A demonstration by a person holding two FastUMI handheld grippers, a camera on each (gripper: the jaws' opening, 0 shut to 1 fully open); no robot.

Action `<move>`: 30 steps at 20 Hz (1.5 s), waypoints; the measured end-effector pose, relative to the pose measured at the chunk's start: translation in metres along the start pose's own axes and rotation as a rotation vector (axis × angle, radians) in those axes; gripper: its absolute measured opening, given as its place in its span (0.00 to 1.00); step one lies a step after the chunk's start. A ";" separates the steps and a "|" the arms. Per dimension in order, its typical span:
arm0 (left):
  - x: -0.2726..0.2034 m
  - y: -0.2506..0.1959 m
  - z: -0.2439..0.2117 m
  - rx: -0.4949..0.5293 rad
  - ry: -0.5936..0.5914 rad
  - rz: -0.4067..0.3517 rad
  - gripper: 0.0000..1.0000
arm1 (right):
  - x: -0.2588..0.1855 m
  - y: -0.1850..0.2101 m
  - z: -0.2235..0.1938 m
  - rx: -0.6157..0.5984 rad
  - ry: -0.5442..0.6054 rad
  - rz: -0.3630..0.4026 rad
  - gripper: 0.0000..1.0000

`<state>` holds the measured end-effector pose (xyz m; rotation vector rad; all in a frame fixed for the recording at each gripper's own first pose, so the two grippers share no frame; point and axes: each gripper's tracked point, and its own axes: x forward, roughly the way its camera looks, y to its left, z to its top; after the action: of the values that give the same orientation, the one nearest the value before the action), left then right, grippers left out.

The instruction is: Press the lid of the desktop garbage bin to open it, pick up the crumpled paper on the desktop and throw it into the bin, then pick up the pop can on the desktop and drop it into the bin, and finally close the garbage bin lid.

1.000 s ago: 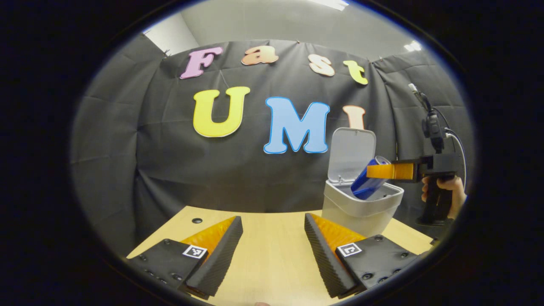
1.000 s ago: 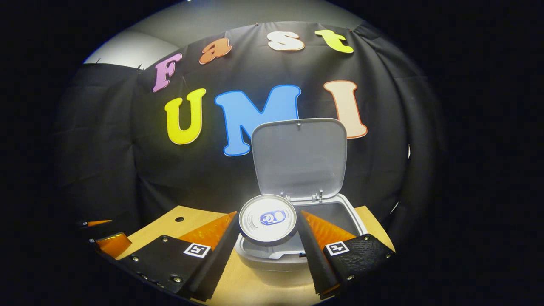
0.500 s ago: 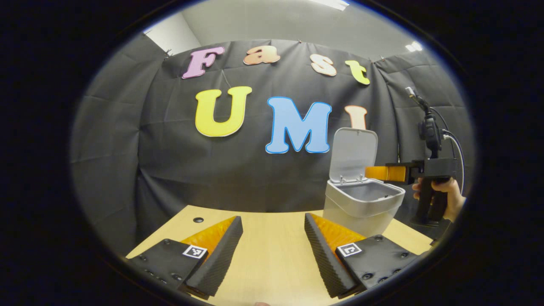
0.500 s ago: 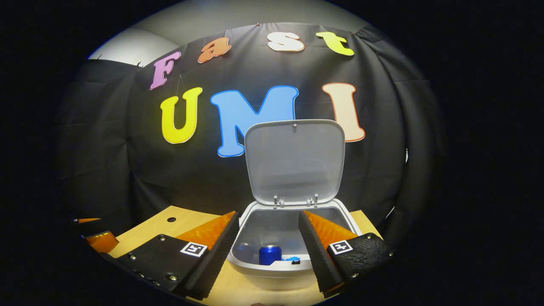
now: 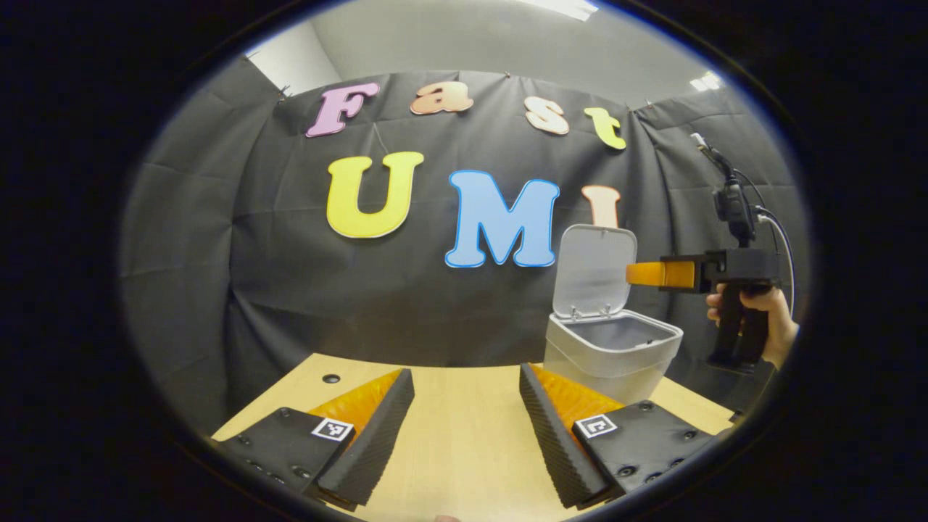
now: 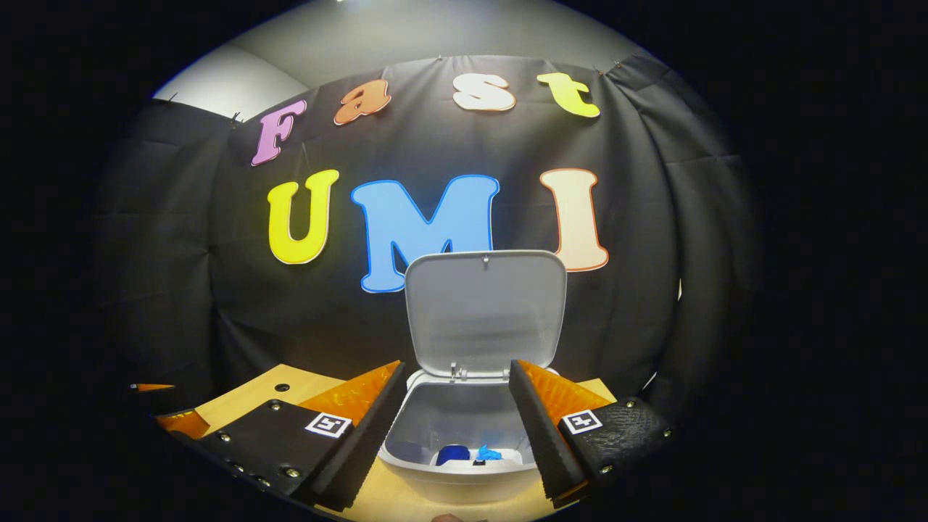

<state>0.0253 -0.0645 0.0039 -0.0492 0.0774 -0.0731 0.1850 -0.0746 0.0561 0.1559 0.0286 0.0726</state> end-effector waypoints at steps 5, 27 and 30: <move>-0.002 0.007 0.003 -0.007 -0.003 0.011 0.96 | 0.009 -0.012 0.033 -0.031 -0.048 -0.059 0.90; 0.010 0.045 0.031 -0.040 -0.047 0.077 0.96 | 0.115 -0.026 0.120 -0.122 -0.143 -0.157 0.90; 0.008 0.050 0.030 -0.048 -0.046 0.092 0.96 | 0.131 -0.027 0.110 -0.111 -0.105 -0.158 0.89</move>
<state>0.0393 -0.0143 0.0304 -0.0952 0.0350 0.0219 0.3214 -0.1084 0.1578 0.0463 -0.0675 -0.0920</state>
